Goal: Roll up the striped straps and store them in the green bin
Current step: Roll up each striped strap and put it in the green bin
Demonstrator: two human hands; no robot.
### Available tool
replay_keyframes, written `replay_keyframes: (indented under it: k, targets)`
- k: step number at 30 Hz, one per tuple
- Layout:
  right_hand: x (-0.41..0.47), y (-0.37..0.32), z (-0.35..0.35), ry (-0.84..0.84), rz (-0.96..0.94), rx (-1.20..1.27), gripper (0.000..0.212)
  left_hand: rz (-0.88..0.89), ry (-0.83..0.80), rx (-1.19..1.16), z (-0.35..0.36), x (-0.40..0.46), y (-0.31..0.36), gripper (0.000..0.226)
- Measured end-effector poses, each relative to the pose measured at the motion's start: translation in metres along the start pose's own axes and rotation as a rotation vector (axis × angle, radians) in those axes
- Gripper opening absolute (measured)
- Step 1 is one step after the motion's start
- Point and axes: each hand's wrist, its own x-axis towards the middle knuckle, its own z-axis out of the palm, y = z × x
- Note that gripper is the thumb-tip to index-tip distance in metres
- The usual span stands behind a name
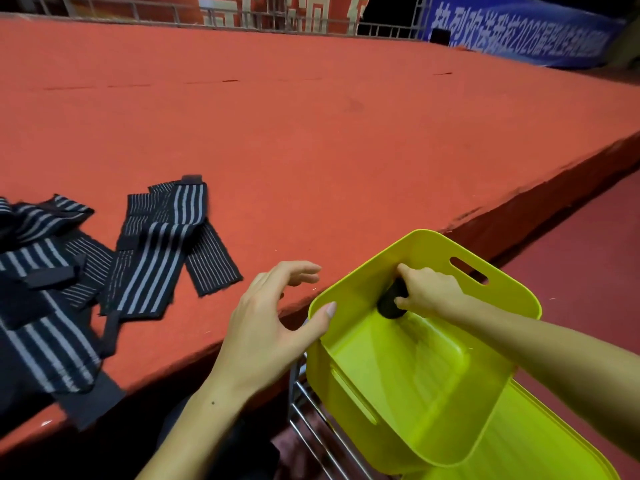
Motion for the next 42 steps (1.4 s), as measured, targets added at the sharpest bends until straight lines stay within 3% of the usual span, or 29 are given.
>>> replay_keyframes:
  k: [3,7,13,16,19,31,37,42]
  targets:
    - [-0.006,0.005,-0.007,0.003,0.025,0.028,0.063,-0.015,0.013,0.004,-0.008,-0.002,0.0,0.041]
    - [-0.027,0.014,-0.031,0.057,0.046,0.061,0.065,-0.03,0.034,-0.003,-0.024,-0.006,0.003,0.041]
    - [-0.089,-0.008,-0.084,0.311,0.014,0.254,0.038,-0.053,0.088,-0.035,-0.062,-0.023,0.009,0.034]
    - [-0.118,-0.047,-0.115,0.47,-0.083,0.368,0.029,-0.086,0.141,-0.044,-0.093,-0.036,0.006,0.031]
    - [-0.129,-0.102,-0.135,0.524,-0.194,0.444,0.027,-0.119,0.192,-0.028,-0.131,-0.052,-0.003,0.031]
    - [-0.09,-0.369,-0.155,0.334,-0.65,0.482,0.021,-0.342,0.496,0.102,-0.3,-0.126,-0.071,0.028]
    - [-0.069,-0.484,-0.147,0.217,-0.807,0.491,0.026,-0.436,0.637,0.339,-0.369,-0.154,-0.119,0.033]
    - [-0.055,-0.554,-0.132,0.147,-0.871,0.528,0.027,-0.565,0.663,0.577,-0.417,-0.139,-0.168,0.04]
